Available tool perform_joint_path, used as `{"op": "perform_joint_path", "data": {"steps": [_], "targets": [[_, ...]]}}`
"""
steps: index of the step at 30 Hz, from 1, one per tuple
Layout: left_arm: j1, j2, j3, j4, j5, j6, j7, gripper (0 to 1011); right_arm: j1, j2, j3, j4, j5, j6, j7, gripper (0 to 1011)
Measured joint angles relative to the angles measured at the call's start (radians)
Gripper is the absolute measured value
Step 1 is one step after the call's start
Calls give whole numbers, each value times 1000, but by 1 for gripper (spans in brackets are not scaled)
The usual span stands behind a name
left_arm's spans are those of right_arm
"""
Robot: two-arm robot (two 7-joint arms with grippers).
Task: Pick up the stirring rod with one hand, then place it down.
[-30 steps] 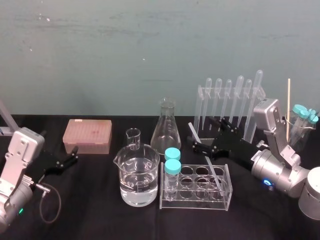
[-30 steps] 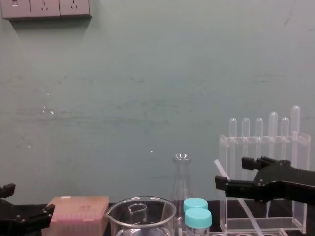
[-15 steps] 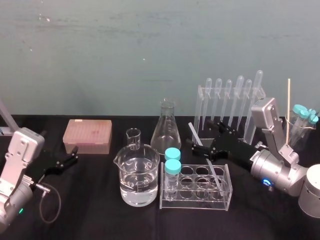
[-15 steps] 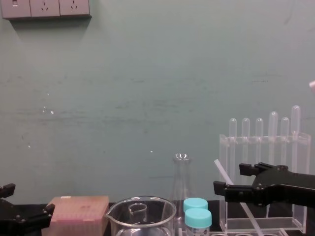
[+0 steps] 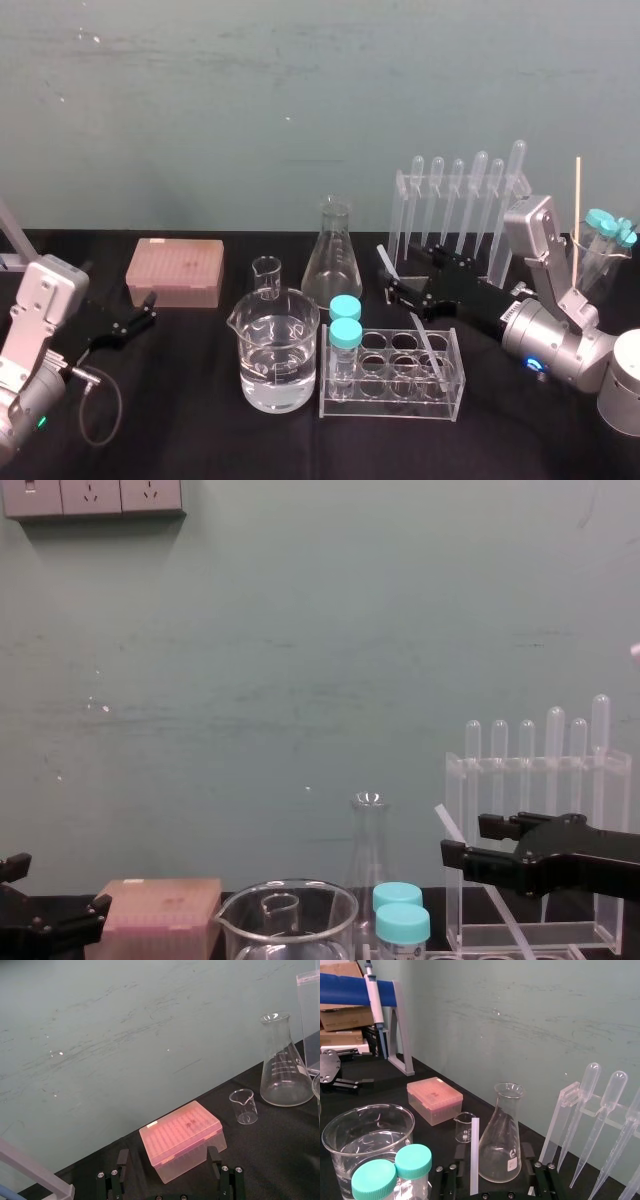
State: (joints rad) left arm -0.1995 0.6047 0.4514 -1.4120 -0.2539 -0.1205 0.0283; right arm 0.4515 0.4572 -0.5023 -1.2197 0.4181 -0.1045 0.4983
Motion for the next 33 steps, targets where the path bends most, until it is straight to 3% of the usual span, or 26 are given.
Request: {"op": "perform_joint_path", "data": {"steps": [19,27,33], "targets": [[0,0,0,0,0,0,0,1000,-1,1,0,-2,-1,-2,-2,98],[0,0,0,0,0,0,0,1000,-15,-10,37,-8,24,-12,13,57],[0,0,0,0,0,0,0,1000,-26,-37,106,-25,112,-39,62,57]]}}
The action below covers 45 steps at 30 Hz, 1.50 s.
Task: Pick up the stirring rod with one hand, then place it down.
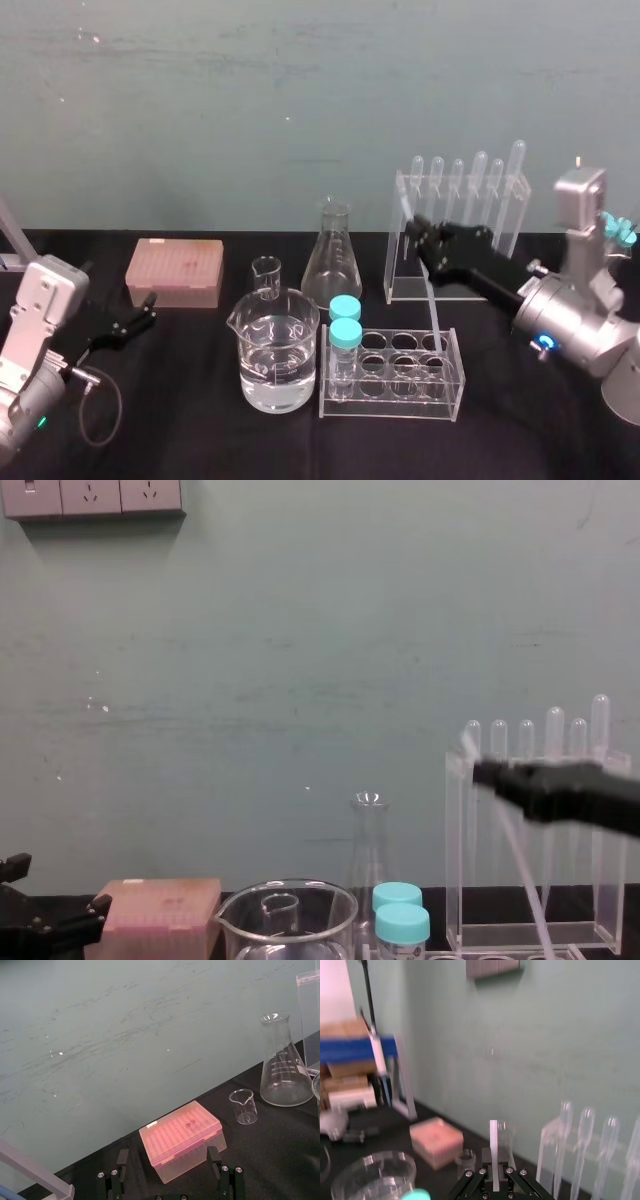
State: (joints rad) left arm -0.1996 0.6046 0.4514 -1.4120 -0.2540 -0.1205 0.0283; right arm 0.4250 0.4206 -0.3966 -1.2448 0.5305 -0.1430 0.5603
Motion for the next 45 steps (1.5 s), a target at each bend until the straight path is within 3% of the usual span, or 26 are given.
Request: {"op": "perform_joint_path", "data": {"steps": [8,10,13,16,20,27,45], "targets": [[0,0,0,0,0,0,0,1000,-7,-26,75,-58,97,-67,65,57],[0,0,0,0,0,0,0,1000,-10,-28,83,-72,97,-94,69,57],[0,0,0,0,0,0,0,1000,-22,-32,105,-99,68,-205,73,57],[0,0,0,0,0,0,0,1000,-33,-35,120,-98,49,-277,89,57],[0,0,0,0,0,0,0,1000,-46,-35,128,-69,32,-317,108,57],[0,0,0,0,0,0,0,1000,-66,-29,131,-25,-21,-302,90,57],[0,0,0,0,0,0,0,1000,-64,-29,130,-27,-14,-305,92,57]]}}
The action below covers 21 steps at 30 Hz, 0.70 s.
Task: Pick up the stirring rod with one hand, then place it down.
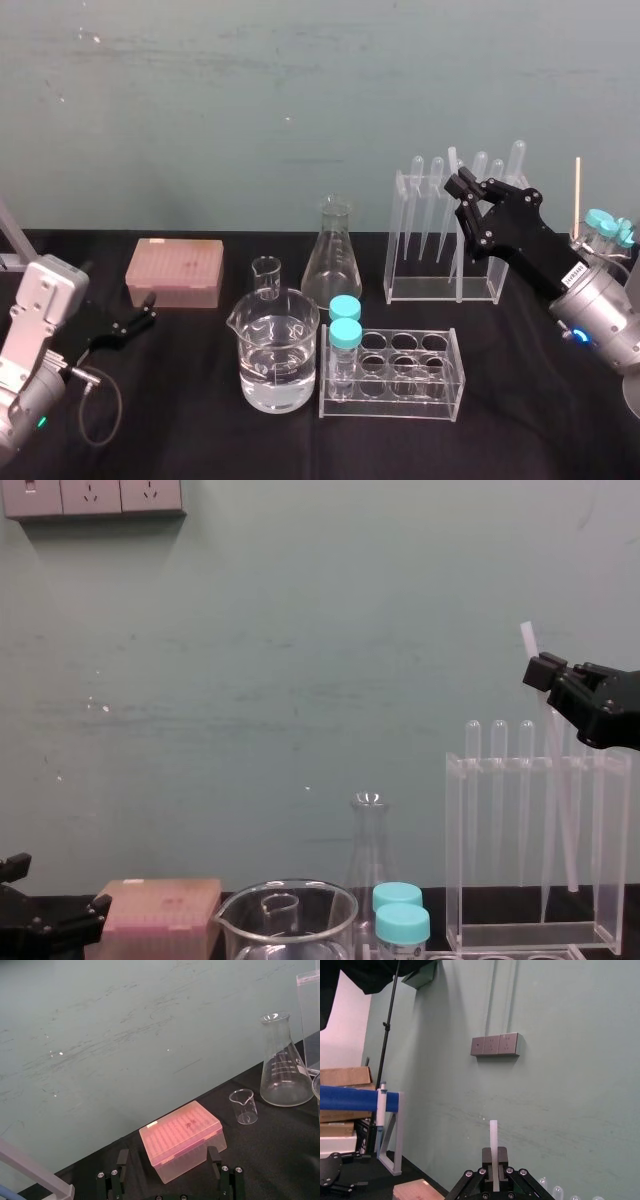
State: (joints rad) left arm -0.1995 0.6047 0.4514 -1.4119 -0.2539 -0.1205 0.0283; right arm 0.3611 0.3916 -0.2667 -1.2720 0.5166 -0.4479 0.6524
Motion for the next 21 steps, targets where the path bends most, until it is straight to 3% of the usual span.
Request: {"op": "perform_joint_path", "data": {"steps": [21], "targets": [[0,0,0,0,0,0,0,1000,1,0,-1,-1,2,-2,3,57]]}}
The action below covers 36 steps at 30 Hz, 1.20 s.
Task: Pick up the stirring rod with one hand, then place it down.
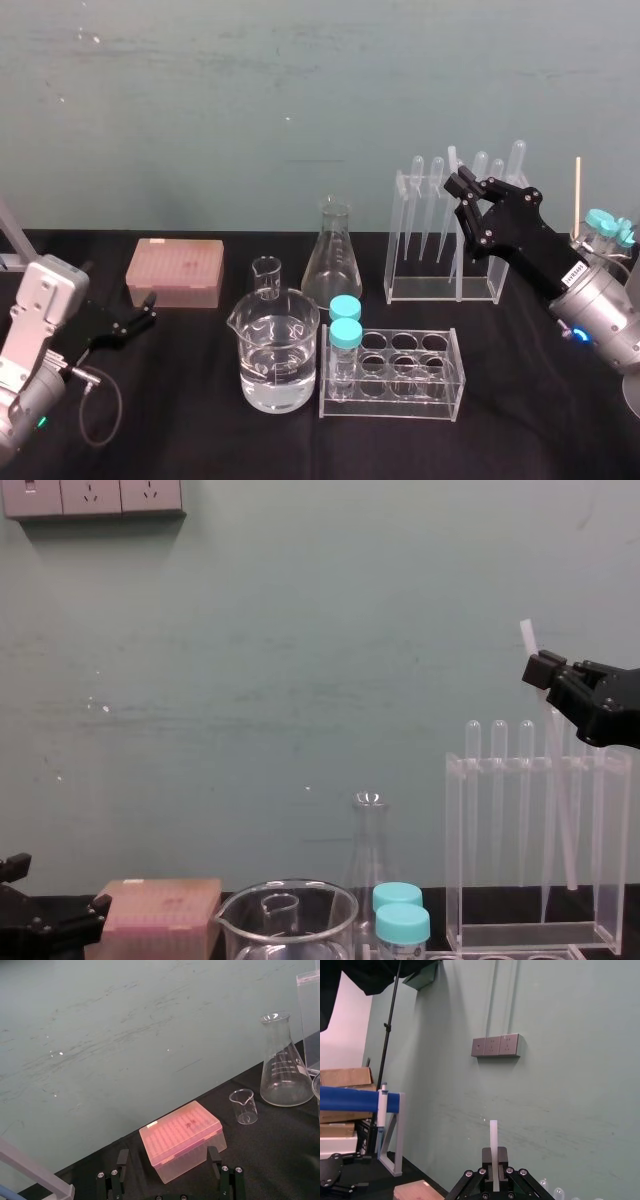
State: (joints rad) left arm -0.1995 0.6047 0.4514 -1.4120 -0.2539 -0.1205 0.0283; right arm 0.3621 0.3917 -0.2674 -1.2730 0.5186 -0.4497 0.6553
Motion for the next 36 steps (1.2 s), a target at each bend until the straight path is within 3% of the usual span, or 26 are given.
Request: {"op": "perform_joint_path", "data": {"steps": [36], "targets": [[0,0,0,0,0,0,0,1000,0,0,0,0,0,0,0,57]]}}
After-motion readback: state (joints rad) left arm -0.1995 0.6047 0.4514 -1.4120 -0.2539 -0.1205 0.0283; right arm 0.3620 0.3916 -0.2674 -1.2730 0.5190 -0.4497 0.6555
